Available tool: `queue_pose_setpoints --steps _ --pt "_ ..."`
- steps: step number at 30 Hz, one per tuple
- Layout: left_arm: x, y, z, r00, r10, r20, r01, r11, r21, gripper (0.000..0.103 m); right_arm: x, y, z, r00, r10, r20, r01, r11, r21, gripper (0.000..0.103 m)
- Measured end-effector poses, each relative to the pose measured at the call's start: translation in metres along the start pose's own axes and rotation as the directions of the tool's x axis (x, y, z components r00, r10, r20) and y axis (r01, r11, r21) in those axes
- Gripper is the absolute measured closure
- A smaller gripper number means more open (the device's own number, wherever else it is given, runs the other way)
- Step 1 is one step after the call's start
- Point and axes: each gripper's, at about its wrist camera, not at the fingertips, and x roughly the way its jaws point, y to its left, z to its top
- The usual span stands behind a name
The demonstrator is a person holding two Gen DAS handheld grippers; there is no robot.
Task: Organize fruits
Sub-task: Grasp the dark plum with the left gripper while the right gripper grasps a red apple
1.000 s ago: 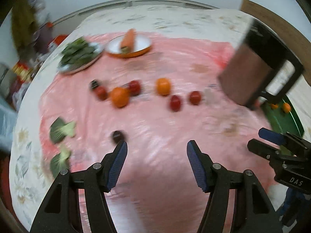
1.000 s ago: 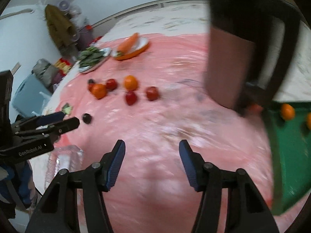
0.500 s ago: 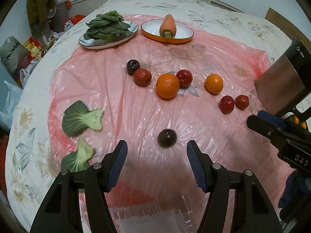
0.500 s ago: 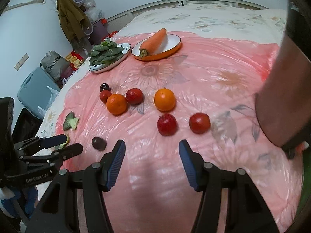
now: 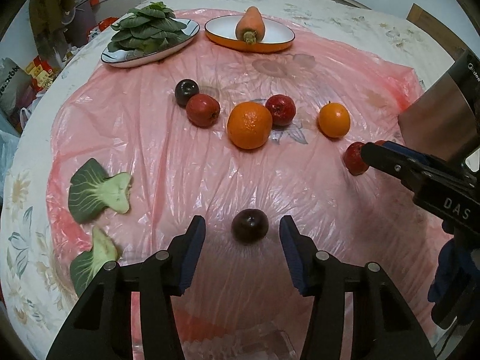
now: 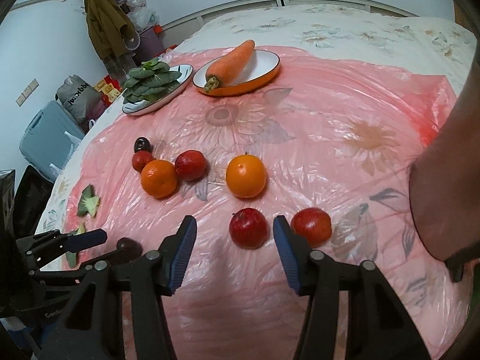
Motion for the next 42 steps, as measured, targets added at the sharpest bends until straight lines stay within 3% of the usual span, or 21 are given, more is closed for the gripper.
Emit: queue_pose_setpoints --steps 2,7,13,15,16,18,42 --pt "0.003 0.001 0.0 1.0 -0.001 -0.006 0.001 1.0 -0.001 0.059 0.006 0.0 0.001 1.0 -0.006 -0.005 0.006 1.0 -0.011 0.006" --pt "0.01 0.002 0.0 1.0 -0.009 -0.023 0.009 1.0 -0.008 0.069 0.021 0.001 0.001 0.999 -0.029 -0.035 0.027 0.999 -0.039 0.019" --pt "0.014 0.0 -0.001 0.999 -0.021 -0.029 0.021 1.0 0.005 0.074 0.03 0.001 -0.001 0.998 -0.044 -0.05 0.041 0.998 -0.042 0.023" --pt "0.016 -0.002 -0.002 0.999 -0.025 -0.031 0.026 1.0 0.012 0.078 0.032 -0.001 -0.002 0.997 -0.045 -0.056 0.043 0.998 -0.038 0.032" --pt "0.017 -0.002 -0.002 0.999 -0.03 -0.033 0.031 0.999 0.014 0.079 0.034 -0.002 -0.002 0.997 -0.041 -0.063 0.039 0.999 -0.035 0.042" --pt "0.018 -0.002 -0.003 0.999 -0.031 -0.032 0.031 0.999 0.016 0.08 0.036 -0.003 -0.004 0.996 -0.042 -0.073 0.039 0.999 -0.038 0.046" --pt "-0.013 0.0 -0.004 0.999 -0.019 0.04 0.018 1.0 0.017 0.081 -0.005 0.012 -0.012 1.0 0.016 -0.021 -0.017 0.999 -0.03 0.047"
